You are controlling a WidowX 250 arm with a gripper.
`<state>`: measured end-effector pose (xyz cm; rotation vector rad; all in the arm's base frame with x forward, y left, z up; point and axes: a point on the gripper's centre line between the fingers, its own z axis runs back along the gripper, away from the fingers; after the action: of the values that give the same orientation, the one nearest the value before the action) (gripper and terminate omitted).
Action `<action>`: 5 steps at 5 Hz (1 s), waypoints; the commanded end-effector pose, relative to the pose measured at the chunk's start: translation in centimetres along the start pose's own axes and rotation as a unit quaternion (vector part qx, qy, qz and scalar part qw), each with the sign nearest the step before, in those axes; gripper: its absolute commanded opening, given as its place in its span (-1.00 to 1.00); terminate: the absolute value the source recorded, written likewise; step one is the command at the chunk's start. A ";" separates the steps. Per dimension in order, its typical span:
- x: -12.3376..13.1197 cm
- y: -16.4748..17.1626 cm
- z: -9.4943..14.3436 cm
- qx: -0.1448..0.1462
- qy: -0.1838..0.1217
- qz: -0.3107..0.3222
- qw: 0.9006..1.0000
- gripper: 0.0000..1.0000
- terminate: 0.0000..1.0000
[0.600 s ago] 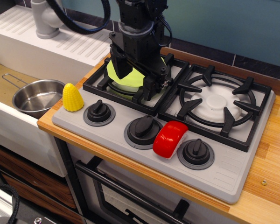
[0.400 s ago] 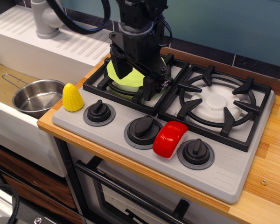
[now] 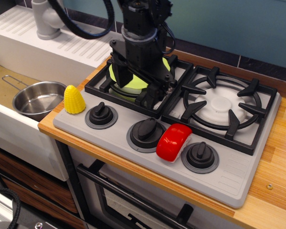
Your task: End effector reaching salmon
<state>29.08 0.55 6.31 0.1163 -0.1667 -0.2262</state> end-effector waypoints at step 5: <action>-1.1 -4.9 2.6 0.000 -0.007 0.063 0.998 1.00 -1.00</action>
<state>26.00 -4.09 7.04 0.1089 -0.1475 -0.1028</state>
